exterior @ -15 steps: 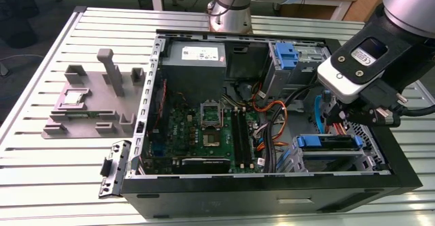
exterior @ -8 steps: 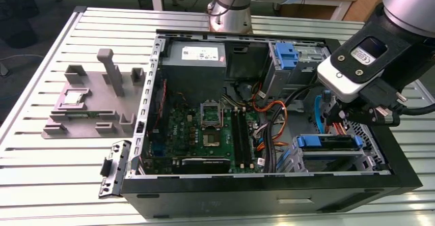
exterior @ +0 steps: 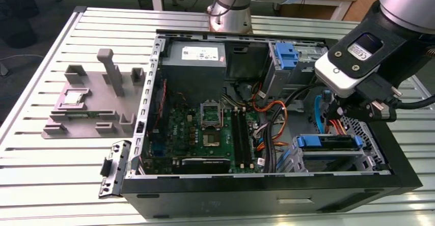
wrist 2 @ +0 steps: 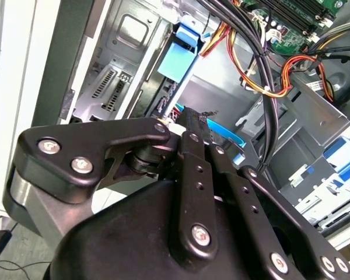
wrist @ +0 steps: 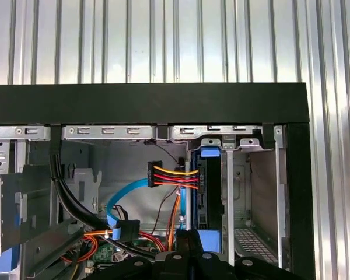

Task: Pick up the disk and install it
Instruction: 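Insert the second disk wire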

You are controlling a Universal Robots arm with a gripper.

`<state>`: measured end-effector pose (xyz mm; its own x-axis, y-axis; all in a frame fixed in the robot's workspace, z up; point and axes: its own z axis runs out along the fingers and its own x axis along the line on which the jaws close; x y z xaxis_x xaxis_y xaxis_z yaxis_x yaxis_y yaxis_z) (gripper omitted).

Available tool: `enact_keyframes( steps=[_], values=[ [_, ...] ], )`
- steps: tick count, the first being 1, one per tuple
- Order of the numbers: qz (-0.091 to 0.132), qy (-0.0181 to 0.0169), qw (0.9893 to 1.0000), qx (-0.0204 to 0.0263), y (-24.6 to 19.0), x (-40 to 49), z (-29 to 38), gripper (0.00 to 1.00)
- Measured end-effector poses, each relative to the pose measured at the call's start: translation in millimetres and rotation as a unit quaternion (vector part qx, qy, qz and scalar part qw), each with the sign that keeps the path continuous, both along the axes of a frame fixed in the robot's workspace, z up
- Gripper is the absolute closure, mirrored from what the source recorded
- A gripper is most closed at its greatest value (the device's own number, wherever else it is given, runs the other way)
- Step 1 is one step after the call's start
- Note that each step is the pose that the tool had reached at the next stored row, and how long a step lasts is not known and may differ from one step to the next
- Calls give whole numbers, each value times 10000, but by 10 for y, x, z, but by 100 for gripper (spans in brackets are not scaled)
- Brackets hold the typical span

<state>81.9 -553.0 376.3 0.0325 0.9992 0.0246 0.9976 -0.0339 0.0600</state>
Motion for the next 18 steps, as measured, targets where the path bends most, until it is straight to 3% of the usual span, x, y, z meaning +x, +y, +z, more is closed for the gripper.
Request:
enact_keyframes(
  steps=[18],
  values=[
    [0, 5, 10000, 0, 165, 1, -2, 90]
  ],
)
